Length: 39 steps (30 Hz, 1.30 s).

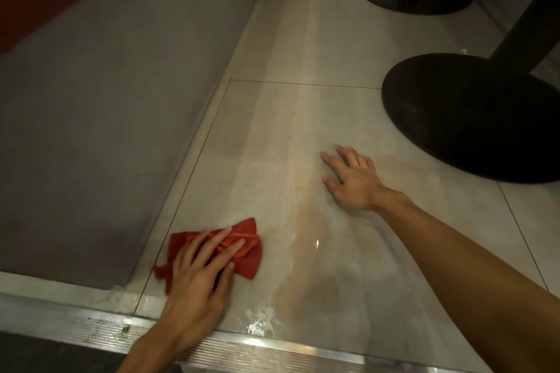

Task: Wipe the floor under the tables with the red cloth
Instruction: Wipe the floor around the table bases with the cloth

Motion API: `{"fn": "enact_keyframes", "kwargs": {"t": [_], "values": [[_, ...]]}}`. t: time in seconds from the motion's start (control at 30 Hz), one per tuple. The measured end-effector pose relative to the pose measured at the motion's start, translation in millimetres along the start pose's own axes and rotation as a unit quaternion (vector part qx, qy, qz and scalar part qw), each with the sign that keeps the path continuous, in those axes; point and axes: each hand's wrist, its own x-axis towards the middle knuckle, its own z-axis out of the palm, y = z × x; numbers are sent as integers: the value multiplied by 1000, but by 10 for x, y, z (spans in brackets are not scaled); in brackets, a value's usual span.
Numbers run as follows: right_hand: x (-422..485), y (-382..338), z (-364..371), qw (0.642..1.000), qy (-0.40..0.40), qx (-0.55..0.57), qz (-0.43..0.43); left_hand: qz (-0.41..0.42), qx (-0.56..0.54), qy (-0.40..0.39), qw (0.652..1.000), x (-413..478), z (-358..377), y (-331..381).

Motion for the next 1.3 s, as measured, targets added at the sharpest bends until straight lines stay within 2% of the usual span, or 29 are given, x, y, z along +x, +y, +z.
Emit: {"fn": "enact_keyframes", "kwargs": {"t": [0.13,0.3,0.5,0.6,0.7,0.9,1.07,1.3], "values": [[20,4,4,1000,-1,1,2,40,-24,-7,999,-337,158,330],[-17,-22,-2,1000,2,12,8,113,15,-73,991,-492,215,425],[-369,-74,-95,988,34,152,9,77,-31,-72,994,41,55,209],[-607,23,-71,993,57,101,-6,59,-39,-32,997,419,98,173],[-838,134,-40,997,28,64,29,46,-32,-9,998,558,166,244],[-1040,268,187,999,24,22,38,116,-48,-68,990,38,238,493],[-1066,275,251,999,15,23,40,168,-42,-104,979,-104,158,354],[-1063,290,221,999,8,26,34,122,-45,-70,989,688,156,183]]}}
